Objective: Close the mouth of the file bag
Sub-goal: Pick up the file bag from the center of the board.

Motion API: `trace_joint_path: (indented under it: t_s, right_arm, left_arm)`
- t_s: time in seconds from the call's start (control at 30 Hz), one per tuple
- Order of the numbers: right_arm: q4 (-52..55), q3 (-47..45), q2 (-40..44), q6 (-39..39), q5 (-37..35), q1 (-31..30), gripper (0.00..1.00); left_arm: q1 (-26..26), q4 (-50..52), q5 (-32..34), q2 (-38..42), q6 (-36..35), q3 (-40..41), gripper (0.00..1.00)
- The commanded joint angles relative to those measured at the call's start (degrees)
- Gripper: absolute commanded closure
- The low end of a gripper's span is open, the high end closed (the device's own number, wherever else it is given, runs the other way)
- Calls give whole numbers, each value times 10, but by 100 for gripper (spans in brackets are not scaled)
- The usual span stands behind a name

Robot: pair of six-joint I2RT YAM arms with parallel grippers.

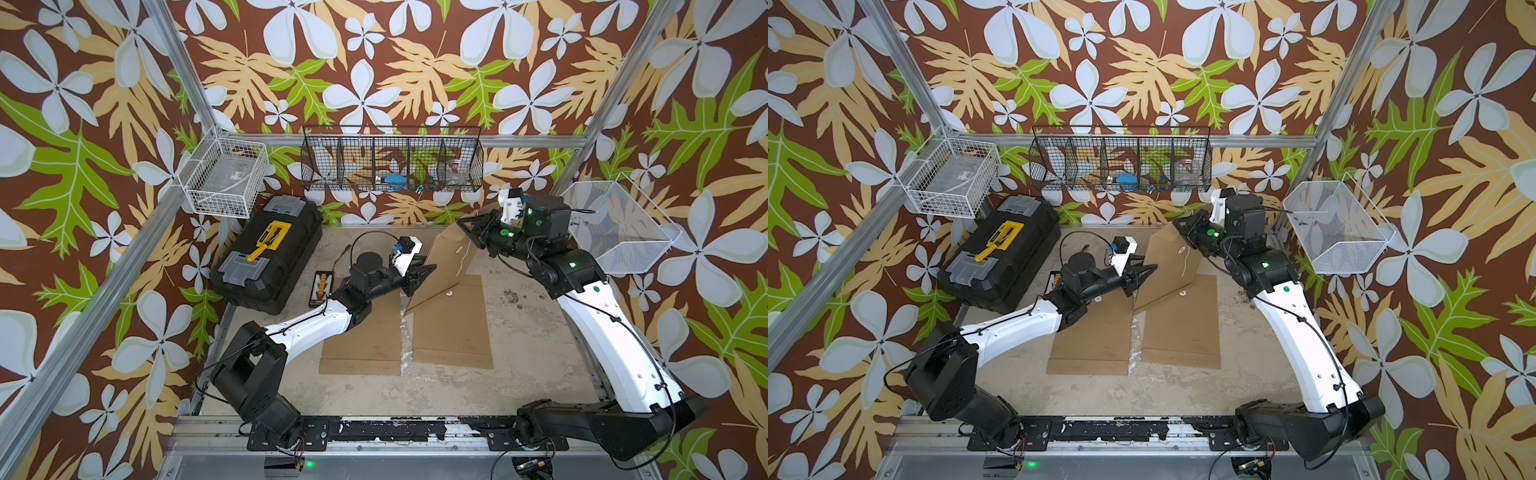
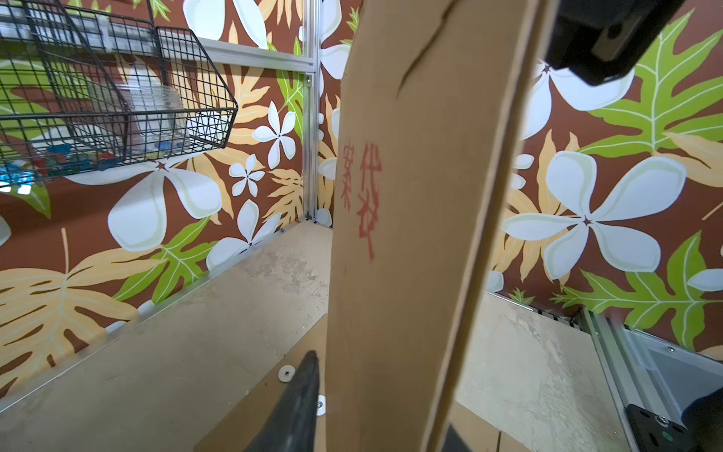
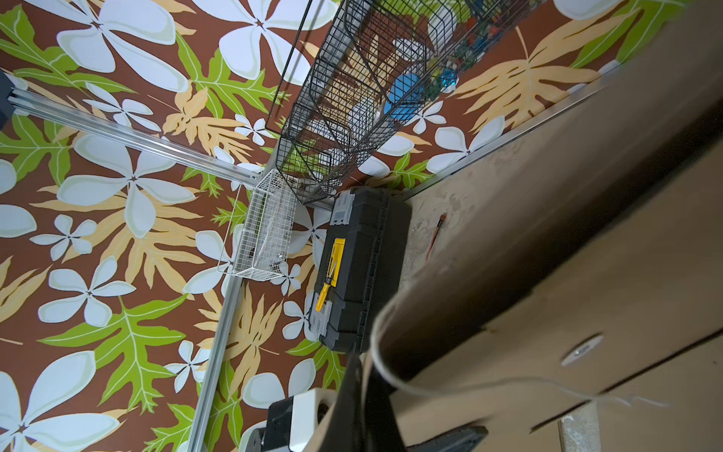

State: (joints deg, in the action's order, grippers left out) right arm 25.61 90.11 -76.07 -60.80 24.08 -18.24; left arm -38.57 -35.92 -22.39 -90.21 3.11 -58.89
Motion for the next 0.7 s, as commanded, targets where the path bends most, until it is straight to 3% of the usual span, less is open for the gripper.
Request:
trace_joint_path:
  t_s: [0.0,0.13,0.43,0.67]
  right_arm:
    - [-47,-8,1,-10,38,0,100]
    - [-76,-38,12,-20,53,3,94]
    - [-125,-108,53,17,83,29,62]
    - [-149,-166,51,85,96,32,60]
  left_arm:
    - [1,-27,-8,2,5,-5,79]
    - [6,-16,4,7,16,-10,100]
    - [56,-18,-11,63,54,15,100]
    - [77,29,-32,117,41,39,100]
